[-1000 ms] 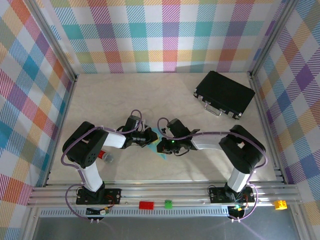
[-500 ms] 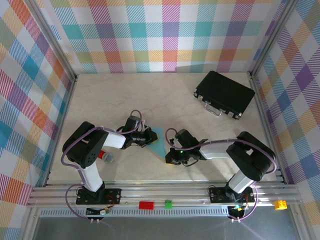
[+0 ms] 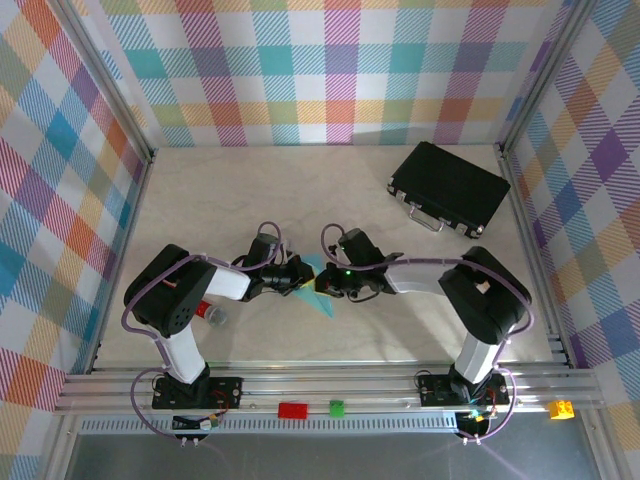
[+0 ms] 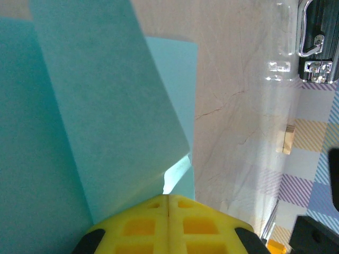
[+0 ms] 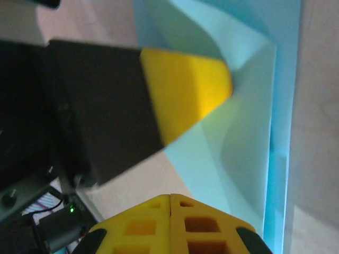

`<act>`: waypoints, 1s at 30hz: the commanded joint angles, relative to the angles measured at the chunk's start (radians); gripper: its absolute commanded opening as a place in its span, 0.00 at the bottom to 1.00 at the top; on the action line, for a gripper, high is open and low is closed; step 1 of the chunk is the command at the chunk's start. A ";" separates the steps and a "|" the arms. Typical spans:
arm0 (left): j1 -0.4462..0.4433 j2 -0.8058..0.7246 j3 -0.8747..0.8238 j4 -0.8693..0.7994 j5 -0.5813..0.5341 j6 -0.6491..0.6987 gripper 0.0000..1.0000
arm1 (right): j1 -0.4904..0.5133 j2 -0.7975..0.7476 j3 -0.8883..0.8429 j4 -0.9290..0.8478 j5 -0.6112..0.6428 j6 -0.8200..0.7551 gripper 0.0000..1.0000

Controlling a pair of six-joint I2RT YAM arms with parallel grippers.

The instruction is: Fold a paper plane with a square sheet of paper (pick it up from the middle)

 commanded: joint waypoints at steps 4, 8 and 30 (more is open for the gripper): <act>-0.005 0.033 -0.021 -0.067 -0.045 0.013 0.04 | -0.010 0.086 0.097 -0.090 0.026 -0.025 0.02; -0.005 0.033 -0.018 -0.066 -0.042 0.014 0.04 | -0.017 0.110 0.102 -0.160 0.079 -0.046 0.02; -0.031 -0.137 0.029 -0.207 0.028 0.136 0.07 | -0.029 0.113 -0.103 -0.110 -0.022 -0.095 0.00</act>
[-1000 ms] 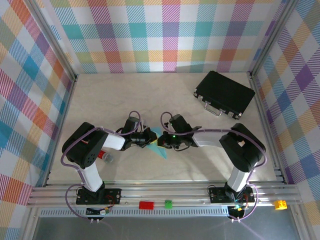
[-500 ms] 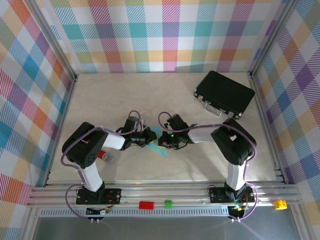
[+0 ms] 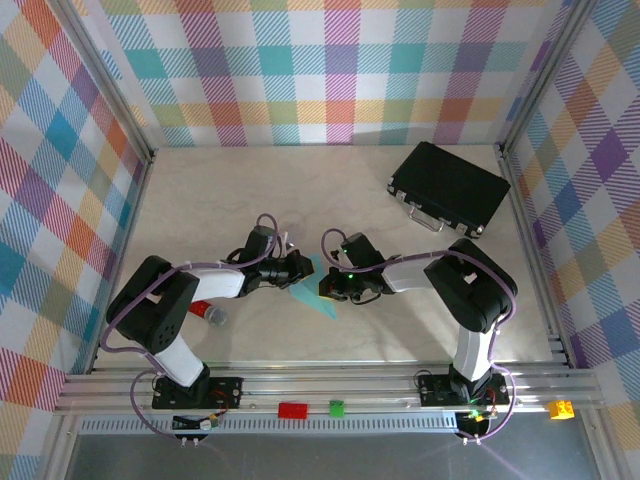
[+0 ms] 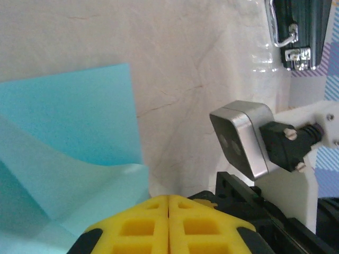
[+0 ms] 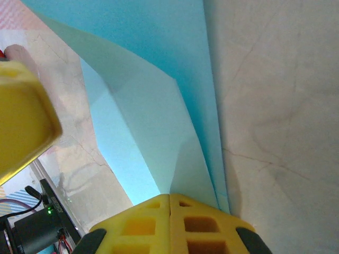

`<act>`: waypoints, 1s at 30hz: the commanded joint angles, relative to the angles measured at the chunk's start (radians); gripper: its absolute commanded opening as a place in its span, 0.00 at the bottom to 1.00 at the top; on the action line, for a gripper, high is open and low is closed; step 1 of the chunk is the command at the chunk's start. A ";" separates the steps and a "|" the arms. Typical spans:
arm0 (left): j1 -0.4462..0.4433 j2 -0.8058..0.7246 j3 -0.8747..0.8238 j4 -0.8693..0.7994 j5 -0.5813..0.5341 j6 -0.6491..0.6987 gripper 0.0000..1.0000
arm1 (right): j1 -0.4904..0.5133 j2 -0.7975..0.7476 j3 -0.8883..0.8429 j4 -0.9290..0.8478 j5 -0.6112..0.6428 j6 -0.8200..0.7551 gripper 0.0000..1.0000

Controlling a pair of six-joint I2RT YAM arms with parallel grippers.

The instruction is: Fold a paper plane with a square sheet of paper (pick it up from the middle)

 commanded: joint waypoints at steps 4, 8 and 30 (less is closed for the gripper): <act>-0.023 0.051 0.003 -0.062 0.004 0.044 0.05 | 0.005 0.041 -0.049 -0.174 0.021 -0.035 0.00; -0.014 0.101 0.027 -0.084 -0.068 0.055 0.04 | 0.005 0.044 -0.053 -0.175 0.018 -0.041 0.00; 0.179 0.199 0.214 -0.280 -0.144 0.138 0.05 | 0.005 0.045 -0.058 -0.242 0.036 -0.106 0.00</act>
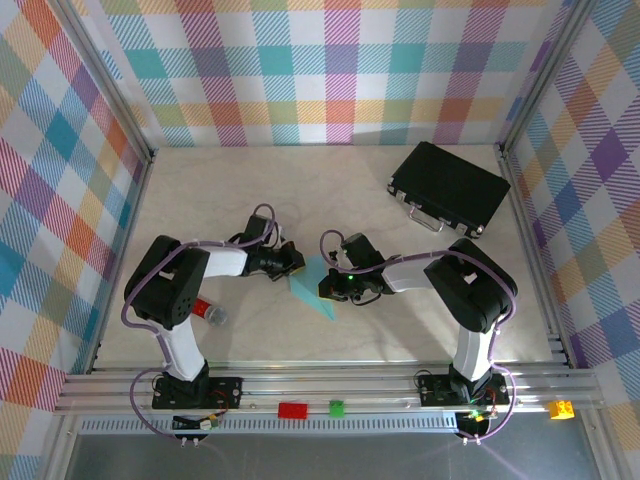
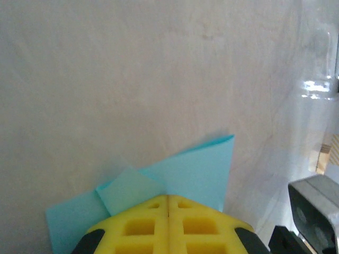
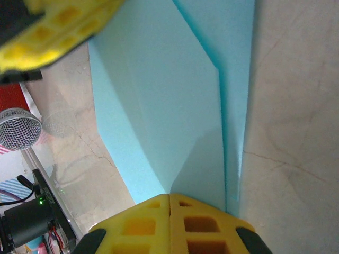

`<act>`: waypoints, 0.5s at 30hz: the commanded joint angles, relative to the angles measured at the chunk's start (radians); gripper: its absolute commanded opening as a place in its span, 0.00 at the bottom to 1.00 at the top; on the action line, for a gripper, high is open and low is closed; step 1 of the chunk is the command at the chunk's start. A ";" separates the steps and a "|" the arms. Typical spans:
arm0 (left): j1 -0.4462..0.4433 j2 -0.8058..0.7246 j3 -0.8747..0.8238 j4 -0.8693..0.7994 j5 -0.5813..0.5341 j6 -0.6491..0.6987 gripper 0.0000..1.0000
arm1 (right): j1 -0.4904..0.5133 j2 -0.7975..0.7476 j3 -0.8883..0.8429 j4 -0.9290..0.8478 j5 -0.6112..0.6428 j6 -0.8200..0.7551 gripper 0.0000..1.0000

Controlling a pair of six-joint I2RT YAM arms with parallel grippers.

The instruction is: Fold a paper plane with a square sheet of paper (pick it up from the middle)

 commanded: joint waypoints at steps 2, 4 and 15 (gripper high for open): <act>0.065 0.031 0.044 -0.073 -0.123 0.049 0.05 | 0.005 0.041 -0.060 -0.234 0.049 -0.038 0.00; 0.076 0.044 0.069 -0.101 -0.123 0.066 0.05 | 0.005 0.043 -0.061 -0.233 0.048 -0.039 0.00; 0.091 -0.101 0.073 -0.164 -0.146 0.090 0.06 | 0.004 0.049 -0.033 -0.281 0.041 -0.104 0.00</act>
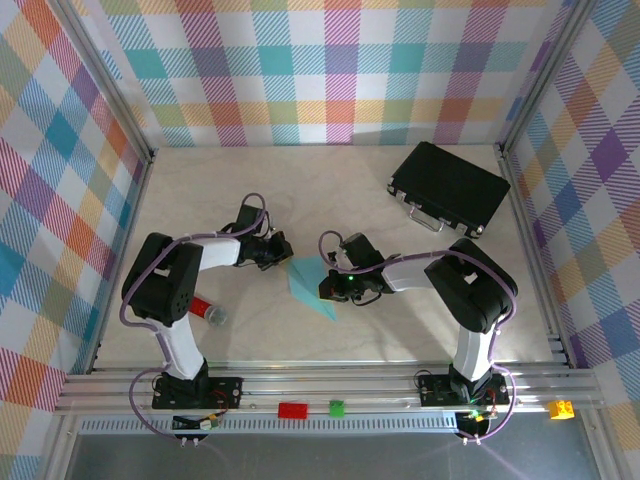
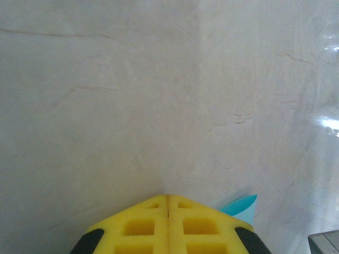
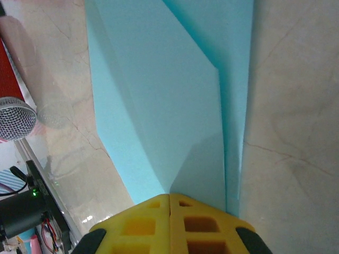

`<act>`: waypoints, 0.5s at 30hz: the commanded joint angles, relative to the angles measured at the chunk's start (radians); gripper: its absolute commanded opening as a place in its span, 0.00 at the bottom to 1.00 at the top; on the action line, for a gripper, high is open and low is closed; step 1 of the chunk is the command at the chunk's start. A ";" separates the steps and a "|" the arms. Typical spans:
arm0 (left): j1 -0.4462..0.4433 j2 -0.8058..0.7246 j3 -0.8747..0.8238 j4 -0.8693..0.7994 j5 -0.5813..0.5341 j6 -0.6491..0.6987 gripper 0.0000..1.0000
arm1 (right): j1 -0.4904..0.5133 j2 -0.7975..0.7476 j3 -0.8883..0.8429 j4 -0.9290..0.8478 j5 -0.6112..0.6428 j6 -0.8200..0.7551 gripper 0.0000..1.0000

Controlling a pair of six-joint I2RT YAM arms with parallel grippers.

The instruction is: Fold a paper plane with a square sheet of paper (pick it up from the middle)

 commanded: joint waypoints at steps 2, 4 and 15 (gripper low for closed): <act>0.018 -0.140 -0.020 -0.033 -0.039 0.008 0.08 | 0.004 0.053 -0.038 -0.248 0.053 -0.060 0.00; 0.003 -0.189 -0.050 -0.015 -0.023 -0.001 0.08 | 0.002 0.054 -0.032 -0.250 0.050 -0.063 0.00; -0.168 -0.126 -0.169 0.210 0.153 -0.031 0.08 | -0.002 0.049 -0.014 -0.247 0.033 -0.056 0.00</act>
